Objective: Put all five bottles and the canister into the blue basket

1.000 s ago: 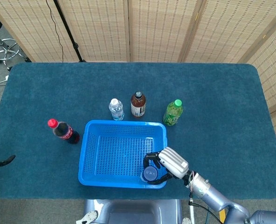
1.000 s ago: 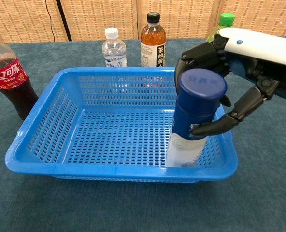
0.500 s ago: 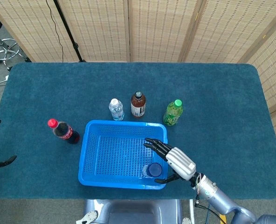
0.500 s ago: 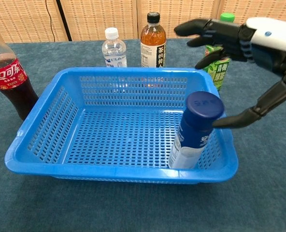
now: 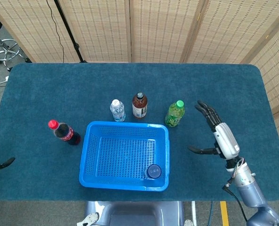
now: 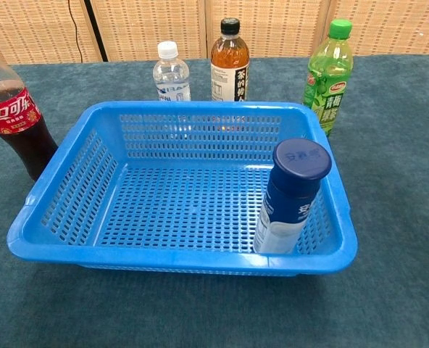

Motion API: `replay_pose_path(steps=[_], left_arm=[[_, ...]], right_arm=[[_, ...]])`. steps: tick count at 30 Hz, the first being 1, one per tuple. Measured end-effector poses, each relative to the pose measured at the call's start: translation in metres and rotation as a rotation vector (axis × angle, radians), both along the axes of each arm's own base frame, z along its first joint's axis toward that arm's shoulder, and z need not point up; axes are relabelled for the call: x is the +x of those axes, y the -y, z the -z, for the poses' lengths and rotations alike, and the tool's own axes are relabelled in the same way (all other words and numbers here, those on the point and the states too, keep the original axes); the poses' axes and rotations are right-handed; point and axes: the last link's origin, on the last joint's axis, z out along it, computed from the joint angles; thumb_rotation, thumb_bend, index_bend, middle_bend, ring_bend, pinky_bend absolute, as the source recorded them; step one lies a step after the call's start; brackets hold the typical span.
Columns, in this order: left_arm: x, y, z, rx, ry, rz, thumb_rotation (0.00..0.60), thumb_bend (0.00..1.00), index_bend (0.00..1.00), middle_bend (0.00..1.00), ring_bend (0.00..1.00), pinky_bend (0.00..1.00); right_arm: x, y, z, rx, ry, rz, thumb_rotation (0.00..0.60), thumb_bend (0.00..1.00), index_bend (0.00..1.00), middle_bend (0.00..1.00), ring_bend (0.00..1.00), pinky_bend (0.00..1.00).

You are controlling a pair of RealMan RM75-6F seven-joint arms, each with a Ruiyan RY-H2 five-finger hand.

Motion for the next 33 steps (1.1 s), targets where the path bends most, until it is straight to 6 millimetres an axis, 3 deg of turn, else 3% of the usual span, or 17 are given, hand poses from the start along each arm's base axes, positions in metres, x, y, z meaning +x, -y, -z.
replay_pose_path(steps=[6, 12, 18, 33], left_arm=[[-0.001, 0.004, 0.002, -0.002, -0.028, 0.005, 0.6, 0.04, 0.0, 0.0, 0.0, 0.0], [-0.005, 0.01, 0.001, 0.008, -0.031, -0.01, 0.6, 0.04, 0.0, 0.0, 0.0, 0.0], [-0.008, 0.012, -0.001, 0.019, -0.026, -0.012, 0.6, 0.04, 0.0, 0.0, 0.0, 0.0], [-0.011, 0.011, -0.006, 0.023, -0.005, -0.023, 0.6, 0.04, 0.0, 0.0, 0.0, 0.0]], right_arm=[[-0.031, 0.032, 0.008, 0.083, -0.025, 0.164, 0.6, 0.0, 0.0, 0.0, 0.0, 0.0], [-0.04, 0.068, 0.031, 0.113, -0.01, 0.247, 0.6, 0.0, 0.0, 0.0, 0.0, 0.0], [-0.029, 0.092, 0.056, 0.151, -0.004, 0.288, 0.6, 0.0, 0.0, 0.0, 0.0, 0.0], [-0.009, 0.112, 0.102, 0.249, 0.05, 0.326, 0.6, 0.0, 0.0, 0.0, 0.0, 0.0]])
